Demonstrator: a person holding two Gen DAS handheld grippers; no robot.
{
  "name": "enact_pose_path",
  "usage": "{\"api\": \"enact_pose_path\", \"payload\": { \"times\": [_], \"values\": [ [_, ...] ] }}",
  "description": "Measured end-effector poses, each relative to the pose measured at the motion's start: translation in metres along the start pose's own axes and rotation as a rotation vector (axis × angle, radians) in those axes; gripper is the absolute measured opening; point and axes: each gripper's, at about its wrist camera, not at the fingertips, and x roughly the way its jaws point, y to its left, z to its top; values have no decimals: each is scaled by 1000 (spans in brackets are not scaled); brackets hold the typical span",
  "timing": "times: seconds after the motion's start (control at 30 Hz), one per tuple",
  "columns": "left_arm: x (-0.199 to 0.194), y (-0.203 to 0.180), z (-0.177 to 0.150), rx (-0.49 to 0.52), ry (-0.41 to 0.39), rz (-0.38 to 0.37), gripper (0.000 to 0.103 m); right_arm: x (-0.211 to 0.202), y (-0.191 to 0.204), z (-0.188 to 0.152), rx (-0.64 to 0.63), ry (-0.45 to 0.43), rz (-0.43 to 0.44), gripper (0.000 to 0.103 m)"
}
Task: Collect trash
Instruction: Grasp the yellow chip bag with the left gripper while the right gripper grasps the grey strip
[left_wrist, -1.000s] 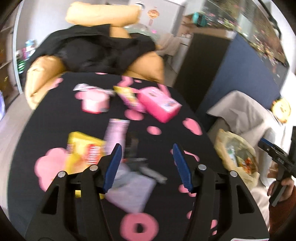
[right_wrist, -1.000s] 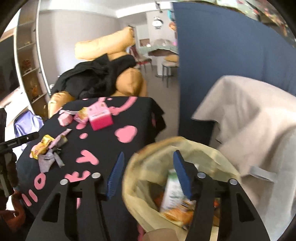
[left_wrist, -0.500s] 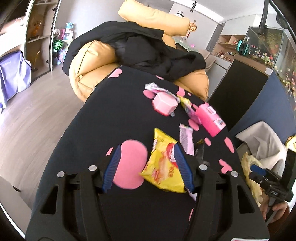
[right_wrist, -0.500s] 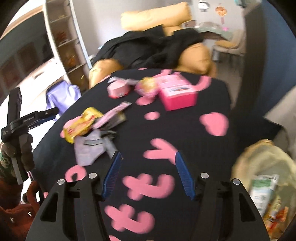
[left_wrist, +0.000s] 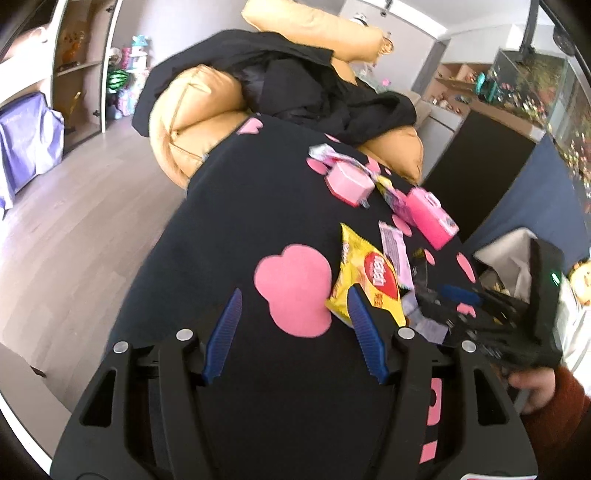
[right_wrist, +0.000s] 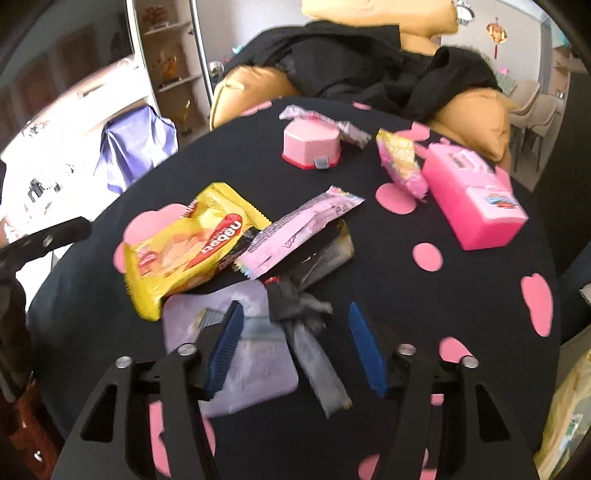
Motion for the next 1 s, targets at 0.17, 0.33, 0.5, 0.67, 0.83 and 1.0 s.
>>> {"api": "enact_pose_path", "payload": {
  "times": [0.17,0.33,0.5,0.67,0.83,1.0],
  "values": [
    [12,-24,-5,121,57,10,56,7,-9,0,41,21,-20,34],
    [34,-52,-4,201,111,5,56,-4,-35,-15,92,16,-67,34],
    [58,-72,-4,250,160,57,56,-17,-70,-35,205,10,-89,34],
    [74,-79,1,233,177,72,56,-27,-83,-43,249,-1,-117,34],
    [77,-79,4,224,175,67,43,-35,-84,-48,238,-12,-135,34],
    [74,-77,4,205,162,45,22,-42,-81,-50,230,-34,-136,34]
  ]
}}
